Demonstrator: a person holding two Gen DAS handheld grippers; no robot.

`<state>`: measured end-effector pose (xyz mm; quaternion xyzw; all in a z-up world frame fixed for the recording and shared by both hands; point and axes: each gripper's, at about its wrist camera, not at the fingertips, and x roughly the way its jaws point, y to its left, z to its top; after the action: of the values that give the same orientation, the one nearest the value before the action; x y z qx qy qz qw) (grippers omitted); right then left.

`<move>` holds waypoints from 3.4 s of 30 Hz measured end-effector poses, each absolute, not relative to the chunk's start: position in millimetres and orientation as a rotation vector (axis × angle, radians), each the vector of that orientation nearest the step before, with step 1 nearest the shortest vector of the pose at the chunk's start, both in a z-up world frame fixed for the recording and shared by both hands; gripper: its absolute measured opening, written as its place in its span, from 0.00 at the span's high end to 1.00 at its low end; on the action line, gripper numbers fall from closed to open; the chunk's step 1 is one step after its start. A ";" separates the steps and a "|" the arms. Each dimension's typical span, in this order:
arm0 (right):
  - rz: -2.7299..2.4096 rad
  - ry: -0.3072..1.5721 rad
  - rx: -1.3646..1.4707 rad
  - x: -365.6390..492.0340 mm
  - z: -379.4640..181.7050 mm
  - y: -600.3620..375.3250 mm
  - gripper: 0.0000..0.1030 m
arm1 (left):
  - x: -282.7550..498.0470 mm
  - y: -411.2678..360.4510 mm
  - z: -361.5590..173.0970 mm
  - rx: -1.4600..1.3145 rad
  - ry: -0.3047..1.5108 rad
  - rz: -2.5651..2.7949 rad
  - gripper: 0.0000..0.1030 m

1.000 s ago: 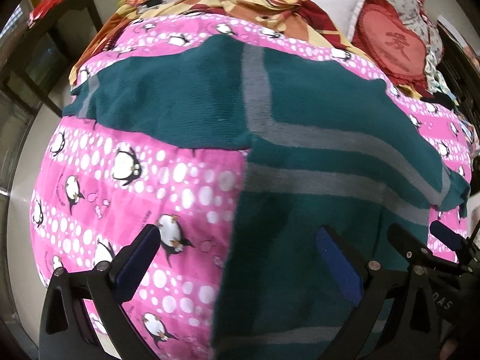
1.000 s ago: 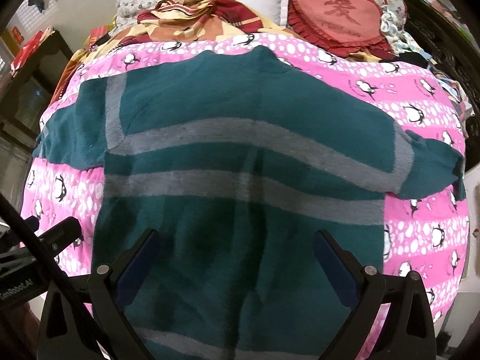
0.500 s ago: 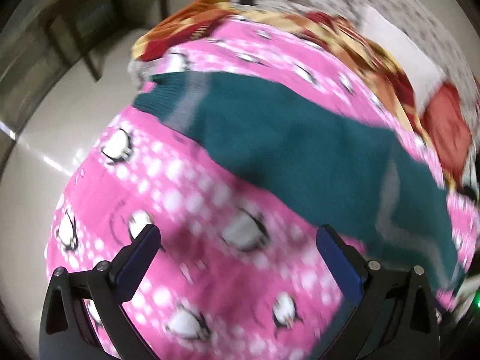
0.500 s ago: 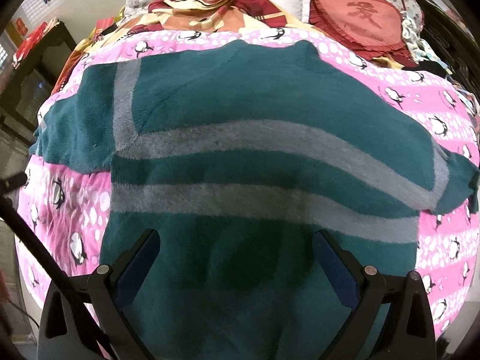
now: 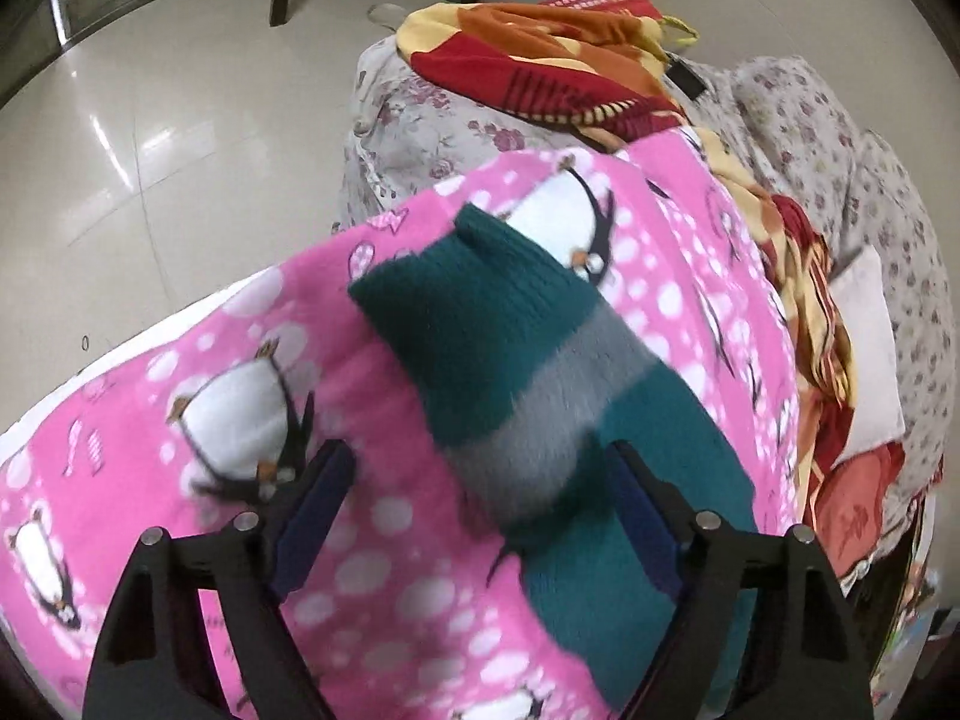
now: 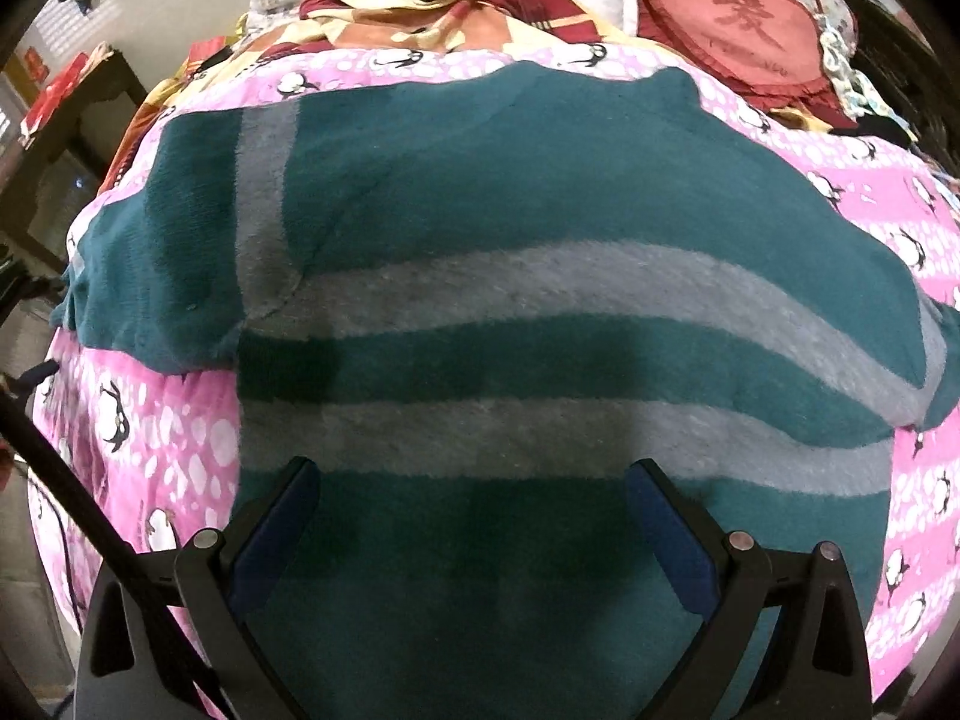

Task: Fold small clothes

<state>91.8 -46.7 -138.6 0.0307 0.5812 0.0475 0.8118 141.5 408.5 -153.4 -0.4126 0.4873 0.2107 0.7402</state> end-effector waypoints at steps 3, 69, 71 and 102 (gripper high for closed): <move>0.101 1.238 0.071 96.4 -140.5 -44.7 0.00 | 147.0 411.5 -156.4 -0.931 1.027 0.454 0.31; 0.274 1.164 0.574 163.2 -130.7 -207.6 0.01 | 142.5 51.6 -83.0 -0.271 1.133 -0.375 0.47; 0.261 1.167 0.457 165.3 -129.6 -194.6 0.01 | 144.2 61.4 -80.4 -0.264 1.126 -0.354 0.47; -0.018 0.922 0.321 131.3 -66.0 -315.8 0.92 | 276.7 82.8 -99.1 -0.202 1.224 -0.315 0.16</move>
<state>131.3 -315.8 -66.0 0.1540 0.4431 -0.0087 0.8831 276.7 82.8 -99.1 -0.0943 0.5711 -0.1469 0.8021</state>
